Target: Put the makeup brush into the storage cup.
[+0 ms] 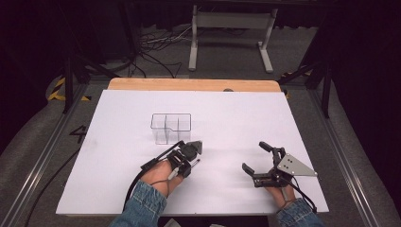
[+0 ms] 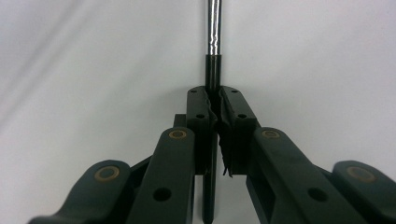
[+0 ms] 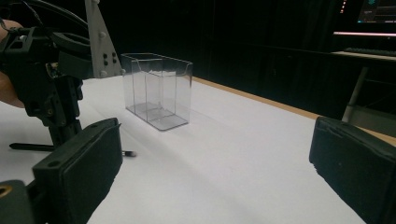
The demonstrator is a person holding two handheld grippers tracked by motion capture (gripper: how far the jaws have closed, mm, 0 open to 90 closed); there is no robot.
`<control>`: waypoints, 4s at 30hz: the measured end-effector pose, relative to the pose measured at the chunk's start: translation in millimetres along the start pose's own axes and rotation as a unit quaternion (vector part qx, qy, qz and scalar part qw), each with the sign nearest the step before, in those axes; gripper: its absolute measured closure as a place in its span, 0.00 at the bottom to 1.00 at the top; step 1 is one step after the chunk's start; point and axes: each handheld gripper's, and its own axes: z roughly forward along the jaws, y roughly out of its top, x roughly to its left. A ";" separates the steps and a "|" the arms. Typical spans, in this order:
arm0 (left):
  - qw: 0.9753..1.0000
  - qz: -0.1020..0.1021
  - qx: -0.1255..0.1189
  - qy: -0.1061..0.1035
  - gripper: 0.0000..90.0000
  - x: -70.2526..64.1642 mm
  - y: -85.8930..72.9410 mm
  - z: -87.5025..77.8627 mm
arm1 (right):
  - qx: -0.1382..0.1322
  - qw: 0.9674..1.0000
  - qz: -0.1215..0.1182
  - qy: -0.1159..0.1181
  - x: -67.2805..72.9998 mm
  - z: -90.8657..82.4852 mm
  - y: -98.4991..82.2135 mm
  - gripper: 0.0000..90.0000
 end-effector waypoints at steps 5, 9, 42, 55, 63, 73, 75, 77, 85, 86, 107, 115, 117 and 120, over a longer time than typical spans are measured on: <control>1.000 0.003 -0.006 -0.011 0.92 3.8 -1.9 -0.8 | 0.000 1.000 0.000 0.002 0.1 0.5 -0.2 0.03; 1.000 0.002 -0.008 -0.016 0.93 7.2 -3.3 -1.7 | 0.001 1.000 -0.001 0.003 -0.3 0.8 -0.4 0.03; 0.985 0.028 -0.166 -0.024 0.93 19.5 -30.9 -73.7 | 0.005 1.000 0.001 0.008 0.6 2.4 -0.8 0.04; 0.951 0.021 -0.307 -0.038 0.93 33.5 -49.1 -80.7 | 0.007 1.000 0.000 0.009 0.4 3.2 -1.1 0.04; 0.928 0.016 -0.372 -0.024 0.93 37.1 -56.9 -83.2 | 0.013 1.000 0.003 0.006 -1.3 3.5 -1.6 0.04; 0.898 0.025 -0.439 -0.028 0.93 41.9 -64.2 -82.7 | 0.014 1.000 0.005 0.004 -1.6 3.4 -1.9 0.04; 0.893 0.024 -0.449 -0.035 0.93 43.3 -65.4 -82.2 | 0.013 1.000 0.005 0.004 -1.7 3.4 -1.9 0.04; 0.885 0.025 -0.464 -0.032 0.93 45.6 -67.4 -81.9 | 0.014 1.000 0.007 0.003 -1.7 3.5 -2.0 0.04; 0.862 0.028 -0.506 -0.024 0.93 45.9 -71.6 -79.1 | 0.014 1.000 0.008 0.004 -2.0 3.6 -2.1 0.04; 0.857 0.029 -0.514 -0.025 0.93 46.1 -72.4 -78.8 | 0.014 1.000 0.008 0.004 -2.0 3.6 -2.1 0.04; 0.803 0.021 -0.594 -0.041 0.93 59.9 -77.7 -79.0 | 0.015 1.000 0.007 0.004 -1.5 3.6 -2.0 0.04; 0.800 0.013 -0.599 -0.030 0.93 68.0 -70.4 -81.4 | 0.015 1.000 0.007 0.004 -1.3 3.6 -2.0 0.04; 0.799 0.010 -0.600 -0.032 0.93 69.5 -69.0 -81.8 | 0.015 1.000 0.007 0.005 -1.3 3.6 -2.0 0.04; 0.798 0.007 -0.602 -0.029 0.93 74.5 -66.5 -82.7 | 0.015 1.000 0.006 0.005 -1.3 3.6 -2.0 0.04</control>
